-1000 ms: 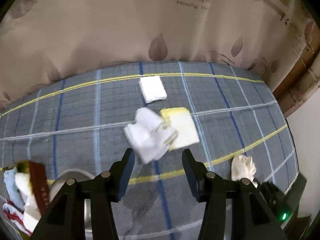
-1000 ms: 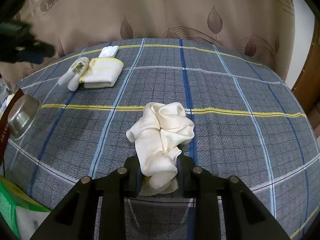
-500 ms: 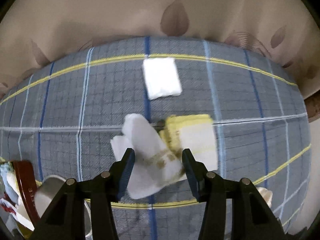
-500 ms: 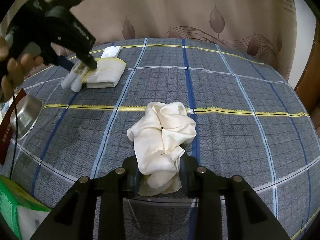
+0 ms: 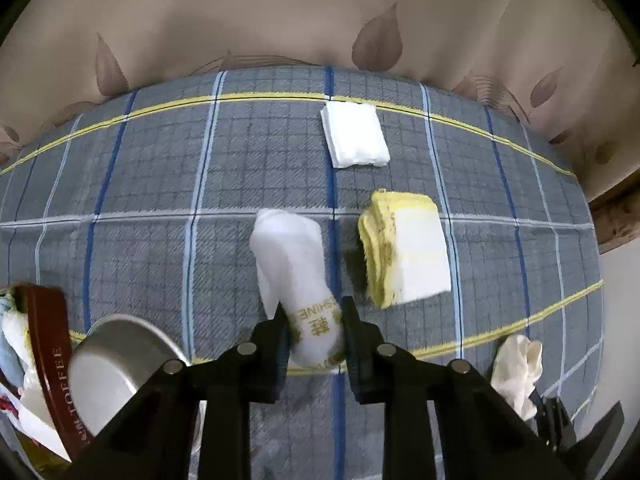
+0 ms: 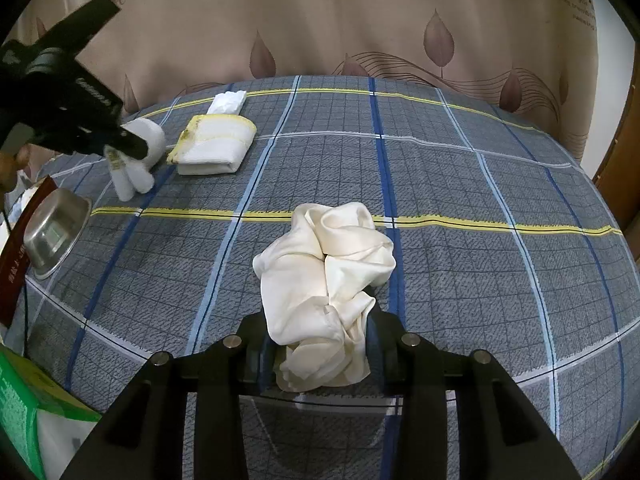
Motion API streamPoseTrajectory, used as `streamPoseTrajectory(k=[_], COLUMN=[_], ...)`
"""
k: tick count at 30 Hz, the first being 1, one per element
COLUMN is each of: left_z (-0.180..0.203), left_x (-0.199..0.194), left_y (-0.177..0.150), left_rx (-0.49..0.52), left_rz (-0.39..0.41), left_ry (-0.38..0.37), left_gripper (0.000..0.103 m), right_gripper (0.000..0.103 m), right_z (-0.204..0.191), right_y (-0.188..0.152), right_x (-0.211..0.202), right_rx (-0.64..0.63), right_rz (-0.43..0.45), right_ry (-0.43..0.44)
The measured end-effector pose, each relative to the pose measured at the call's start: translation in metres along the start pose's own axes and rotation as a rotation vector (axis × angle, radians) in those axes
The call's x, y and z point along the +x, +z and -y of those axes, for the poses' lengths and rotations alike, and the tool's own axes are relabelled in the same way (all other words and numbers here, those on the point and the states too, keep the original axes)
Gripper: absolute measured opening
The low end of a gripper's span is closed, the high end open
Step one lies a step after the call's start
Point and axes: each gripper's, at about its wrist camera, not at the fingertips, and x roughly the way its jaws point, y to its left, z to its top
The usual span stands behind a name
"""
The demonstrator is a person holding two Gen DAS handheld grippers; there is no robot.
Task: Organize soft objects
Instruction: 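Carry the white sock into the gold tray and open the left gripper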
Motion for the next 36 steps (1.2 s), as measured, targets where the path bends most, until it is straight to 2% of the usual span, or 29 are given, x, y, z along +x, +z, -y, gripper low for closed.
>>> streamPoseTrajectory(k=[14,19,23,36], left_z=[-0.02,-0.037,-0.061,-0.158], left_x=[-0.057,-0.075,-0.089,-0.146], left_y=[-0.038,-0.053,-0.062,-0.073], left_rx=[0.042,0.043,0.021,-0.064], left_rz=[0.039,0.045,0.051,0.131], left_ry=[-0.029,-0.012,-0.002,0.136], left_gripper=[0.023,0.023,0.023,0.023], right_gripper=[0.038,0.038,0.038,0.038], right_z=[0.0,-0.001,-0.001,-0.001], right_y=[0.0,0.0,0.0,0.0], right_x=[0.0,0.0,0.0,0.0], right_rx=[-0.003,-0.006,-0.006,-0.007], right_rz=[-0.001,-0.001,0.0,0.0], right_ry=[0.002,-0.002,-0.002,-0.003])
